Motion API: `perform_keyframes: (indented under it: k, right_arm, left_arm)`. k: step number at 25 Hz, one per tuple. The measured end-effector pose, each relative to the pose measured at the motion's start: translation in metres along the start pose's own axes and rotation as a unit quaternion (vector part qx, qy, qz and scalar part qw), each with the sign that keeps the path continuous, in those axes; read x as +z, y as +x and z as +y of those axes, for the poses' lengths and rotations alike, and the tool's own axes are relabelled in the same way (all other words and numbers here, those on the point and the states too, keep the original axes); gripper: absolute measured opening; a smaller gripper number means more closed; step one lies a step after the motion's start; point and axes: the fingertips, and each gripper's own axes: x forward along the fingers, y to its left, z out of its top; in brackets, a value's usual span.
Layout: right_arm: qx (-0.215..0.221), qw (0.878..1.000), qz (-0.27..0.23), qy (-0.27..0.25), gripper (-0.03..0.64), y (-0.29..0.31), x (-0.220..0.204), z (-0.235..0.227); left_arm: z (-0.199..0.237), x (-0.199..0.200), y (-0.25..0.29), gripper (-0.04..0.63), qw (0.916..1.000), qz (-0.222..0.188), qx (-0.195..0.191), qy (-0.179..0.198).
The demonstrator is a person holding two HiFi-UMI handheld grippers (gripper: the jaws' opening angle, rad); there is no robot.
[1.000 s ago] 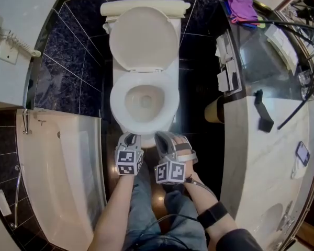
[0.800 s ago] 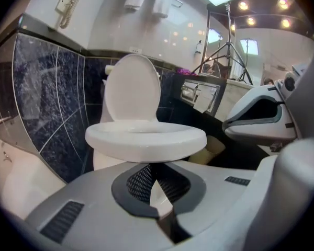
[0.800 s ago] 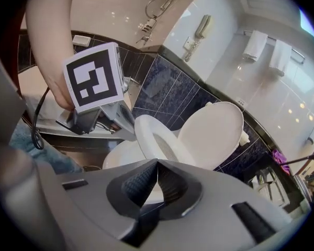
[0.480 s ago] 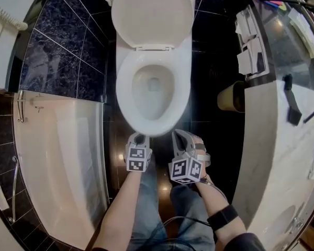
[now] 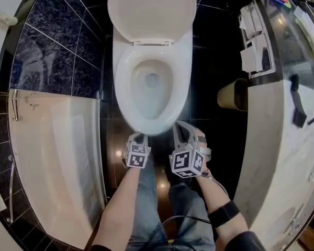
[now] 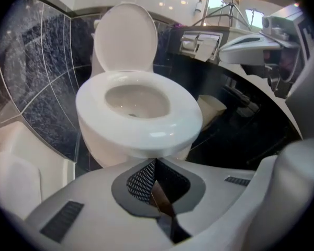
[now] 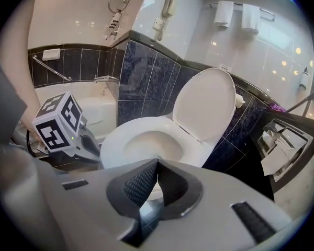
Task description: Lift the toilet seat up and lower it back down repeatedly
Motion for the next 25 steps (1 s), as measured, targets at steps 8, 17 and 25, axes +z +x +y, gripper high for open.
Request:
perform_keyframes:
  k: [8, 17, 25]
  right_arm:
    - [-0.002, 1.0, 0.007, 0.022, 0.006, -0.005, 0.009, -0.013]
    - [-0.004, 0.997, -0.028, 0.075, 0.006, -0.074, 0.097, -0.055]
    - [-0.009, 0.988, -0.105, 0.11, 0.006, -0.181, 0.235, -0.121]
  left_arm:
    - [0.001, -0.003, -0.029, -0.006, 0.9999, -0.006, 0.004, -0.008]
    - [-0.005, 0.145, -0.164, -0.006, 0.9922, -0.119, 0.019, 0.032]
    - [-0.015, 0.279, -0.343, -0.006, 0.9729, -0.22, 0.056, 0.042]
